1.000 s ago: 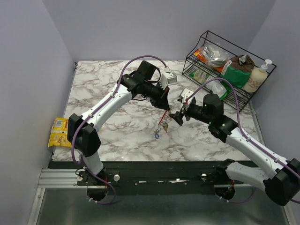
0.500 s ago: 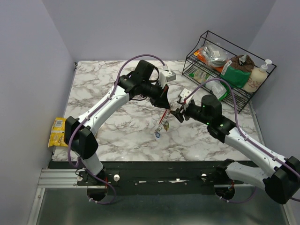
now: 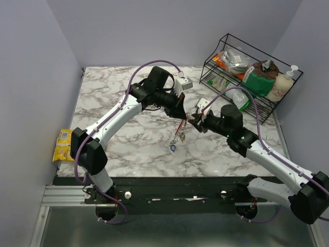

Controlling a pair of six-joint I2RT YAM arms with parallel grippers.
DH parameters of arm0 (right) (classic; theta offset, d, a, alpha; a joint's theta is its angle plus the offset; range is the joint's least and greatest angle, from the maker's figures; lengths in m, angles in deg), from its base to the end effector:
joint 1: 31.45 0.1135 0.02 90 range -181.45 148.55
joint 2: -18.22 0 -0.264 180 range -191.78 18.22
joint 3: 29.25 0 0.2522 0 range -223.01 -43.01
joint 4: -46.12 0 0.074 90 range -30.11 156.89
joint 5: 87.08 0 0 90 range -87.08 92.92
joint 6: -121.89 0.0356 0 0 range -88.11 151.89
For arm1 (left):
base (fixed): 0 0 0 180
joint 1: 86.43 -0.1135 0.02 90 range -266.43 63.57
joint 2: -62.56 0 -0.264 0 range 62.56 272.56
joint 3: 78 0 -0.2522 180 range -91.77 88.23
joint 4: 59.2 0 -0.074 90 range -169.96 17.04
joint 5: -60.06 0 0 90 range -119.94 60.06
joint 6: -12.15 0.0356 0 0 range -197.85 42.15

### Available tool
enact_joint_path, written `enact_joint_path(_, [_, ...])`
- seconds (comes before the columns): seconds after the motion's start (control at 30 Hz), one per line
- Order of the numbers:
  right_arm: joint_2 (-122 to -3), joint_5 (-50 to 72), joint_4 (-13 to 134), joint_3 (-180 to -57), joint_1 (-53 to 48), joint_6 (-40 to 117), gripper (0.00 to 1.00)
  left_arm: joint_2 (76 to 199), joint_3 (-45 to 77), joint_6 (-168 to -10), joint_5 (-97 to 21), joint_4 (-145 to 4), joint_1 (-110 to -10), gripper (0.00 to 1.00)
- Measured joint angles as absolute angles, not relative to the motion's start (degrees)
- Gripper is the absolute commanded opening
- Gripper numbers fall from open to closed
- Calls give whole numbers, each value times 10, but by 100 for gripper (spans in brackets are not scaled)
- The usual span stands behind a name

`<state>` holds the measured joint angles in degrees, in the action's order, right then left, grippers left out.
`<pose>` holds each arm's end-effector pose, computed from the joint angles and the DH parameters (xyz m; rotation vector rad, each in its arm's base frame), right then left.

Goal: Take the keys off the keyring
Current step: Pick up the key from the keyring.

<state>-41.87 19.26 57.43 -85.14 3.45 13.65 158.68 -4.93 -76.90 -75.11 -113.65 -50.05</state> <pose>0.1945 0.1479 0.2949 -1.0052 1.5598 0.4652 0.2810 -0.2384 0.3549 1.1361 2.0697 -1.2239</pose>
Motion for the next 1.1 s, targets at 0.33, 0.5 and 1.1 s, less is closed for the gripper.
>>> enact_joint_path(0.33, [-408,203,580,-850,35,121,1,1587,-43,-775,-741,-1121,-502,40])
enact_joint_path(0.5, [-382,200,599,-850,35,101,1,1587,-29,-783,-734,-1117,-505,66])
enact_joint_path(1.1, [-394,201,805,-962,35,-5,1,1549,-4,-762,-722,-1116,-516,63])
